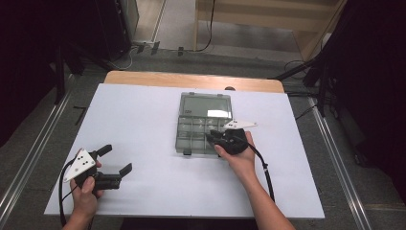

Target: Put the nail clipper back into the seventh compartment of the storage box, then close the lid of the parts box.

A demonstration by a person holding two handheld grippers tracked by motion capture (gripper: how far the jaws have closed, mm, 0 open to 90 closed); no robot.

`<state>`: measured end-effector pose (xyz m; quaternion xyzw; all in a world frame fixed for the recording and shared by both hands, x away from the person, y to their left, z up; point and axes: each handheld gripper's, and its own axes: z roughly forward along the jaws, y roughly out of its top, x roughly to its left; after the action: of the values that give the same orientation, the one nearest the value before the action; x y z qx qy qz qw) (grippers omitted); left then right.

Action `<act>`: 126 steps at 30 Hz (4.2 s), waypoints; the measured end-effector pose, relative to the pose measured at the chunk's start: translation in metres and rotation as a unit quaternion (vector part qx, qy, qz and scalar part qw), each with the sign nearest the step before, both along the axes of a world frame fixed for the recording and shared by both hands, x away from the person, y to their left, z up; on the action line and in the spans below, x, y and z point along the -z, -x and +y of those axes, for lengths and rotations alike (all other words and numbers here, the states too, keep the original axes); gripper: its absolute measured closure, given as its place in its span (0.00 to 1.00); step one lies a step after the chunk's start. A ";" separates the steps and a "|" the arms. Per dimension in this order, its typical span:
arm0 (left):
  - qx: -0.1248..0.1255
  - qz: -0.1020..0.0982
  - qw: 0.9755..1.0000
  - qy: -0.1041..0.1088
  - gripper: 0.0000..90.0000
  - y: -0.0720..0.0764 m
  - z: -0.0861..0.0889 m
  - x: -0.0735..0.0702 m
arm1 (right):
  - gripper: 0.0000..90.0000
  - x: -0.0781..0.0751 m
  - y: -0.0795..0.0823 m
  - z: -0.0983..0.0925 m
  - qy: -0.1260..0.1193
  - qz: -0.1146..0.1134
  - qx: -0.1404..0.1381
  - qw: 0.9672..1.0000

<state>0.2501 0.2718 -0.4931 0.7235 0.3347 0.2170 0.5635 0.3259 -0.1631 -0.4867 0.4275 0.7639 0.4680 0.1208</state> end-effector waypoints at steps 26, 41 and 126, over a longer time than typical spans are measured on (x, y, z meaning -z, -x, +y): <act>0.005 -0.010 0.999 -0.031 0.00 0.002 -0.010 -0.001 | 0.00 -0.018 0.007 -0.029 -0.041 -0.015 0.025 0.999; 0.040 -0.002 0.998 -0.041 0.00 -0.010 -0.040 -0.005 | 0.00 -0.025 0.011 -0.051 -0.038 -0.022 0.038 0.998; 0.044 0.075 0.996 -0.034 0.00 -0.164 -0.177 -0.013 | 0.16 -0.012 -0.048 -0.063 -0.037 -0.012 0.068 0.997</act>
<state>0.4136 0.0949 -0.4802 0.7708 0.3363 0.1484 0.5204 0.3736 -0.2256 -0.4750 0.4770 0.7138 0.4916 0.1459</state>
